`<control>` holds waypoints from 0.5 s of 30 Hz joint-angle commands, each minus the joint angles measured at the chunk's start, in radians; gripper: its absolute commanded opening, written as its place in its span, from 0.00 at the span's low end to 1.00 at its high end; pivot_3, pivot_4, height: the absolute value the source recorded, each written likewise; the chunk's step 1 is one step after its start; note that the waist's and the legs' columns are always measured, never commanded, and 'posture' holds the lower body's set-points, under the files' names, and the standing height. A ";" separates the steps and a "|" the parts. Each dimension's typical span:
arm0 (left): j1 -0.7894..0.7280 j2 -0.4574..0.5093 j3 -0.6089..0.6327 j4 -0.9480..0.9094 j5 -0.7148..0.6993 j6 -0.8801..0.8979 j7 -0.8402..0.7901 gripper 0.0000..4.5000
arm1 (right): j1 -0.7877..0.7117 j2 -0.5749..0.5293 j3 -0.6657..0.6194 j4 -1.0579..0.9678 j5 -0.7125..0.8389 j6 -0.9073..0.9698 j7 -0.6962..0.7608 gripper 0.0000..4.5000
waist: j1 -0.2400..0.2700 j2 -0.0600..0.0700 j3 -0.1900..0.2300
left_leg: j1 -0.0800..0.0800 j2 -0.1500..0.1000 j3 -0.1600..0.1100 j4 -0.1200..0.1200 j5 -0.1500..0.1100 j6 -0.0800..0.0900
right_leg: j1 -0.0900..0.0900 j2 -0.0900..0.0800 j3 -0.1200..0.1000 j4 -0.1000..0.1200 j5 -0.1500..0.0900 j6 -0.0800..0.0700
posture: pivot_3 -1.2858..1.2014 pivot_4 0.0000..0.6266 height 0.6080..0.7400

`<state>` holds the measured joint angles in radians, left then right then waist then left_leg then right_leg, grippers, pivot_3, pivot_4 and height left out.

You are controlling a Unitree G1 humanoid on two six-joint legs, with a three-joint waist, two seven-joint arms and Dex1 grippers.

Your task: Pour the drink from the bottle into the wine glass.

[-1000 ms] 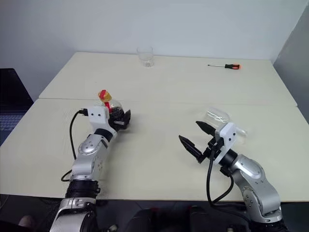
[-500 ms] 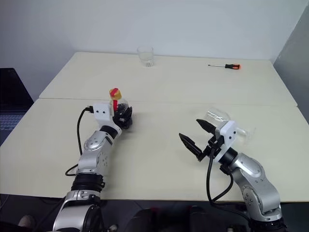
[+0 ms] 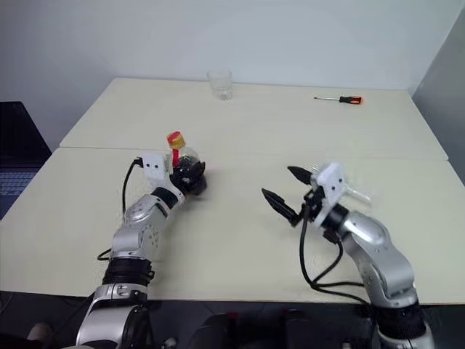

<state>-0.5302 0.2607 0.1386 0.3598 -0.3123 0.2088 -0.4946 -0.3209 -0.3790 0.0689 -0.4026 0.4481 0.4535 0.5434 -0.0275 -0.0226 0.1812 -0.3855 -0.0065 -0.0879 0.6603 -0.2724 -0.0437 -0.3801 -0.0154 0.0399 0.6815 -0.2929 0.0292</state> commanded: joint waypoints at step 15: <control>-0.102 0.068 -0.206 -0.142 -0.025 0.121 -0.401 0.43 | -0.340 0.143 0.088 0.277 -0.095 0.004 0.010 1.00 | -0.004 0.000 0.000 | -0.012 0.000 0.000 0.001 0.003 -0.004 | -0.011 -0.001 0.000 0.000 0.000 -0.001 | 0.52 0.24 1.00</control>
<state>-0.6025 0.3176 -0.0566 0.2782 -0.3311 0.3424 -0.8548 -0.6345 -0.2412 0.1755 -0.1201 0.3528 0.4599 0.5459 -0.0317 -0.0224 0.1813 -0.3975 -0.0060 -0.0878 0.6617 -0.2699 -0.0477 -0.3914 -0.0160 0.0402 0.6819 -0.2925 0.0285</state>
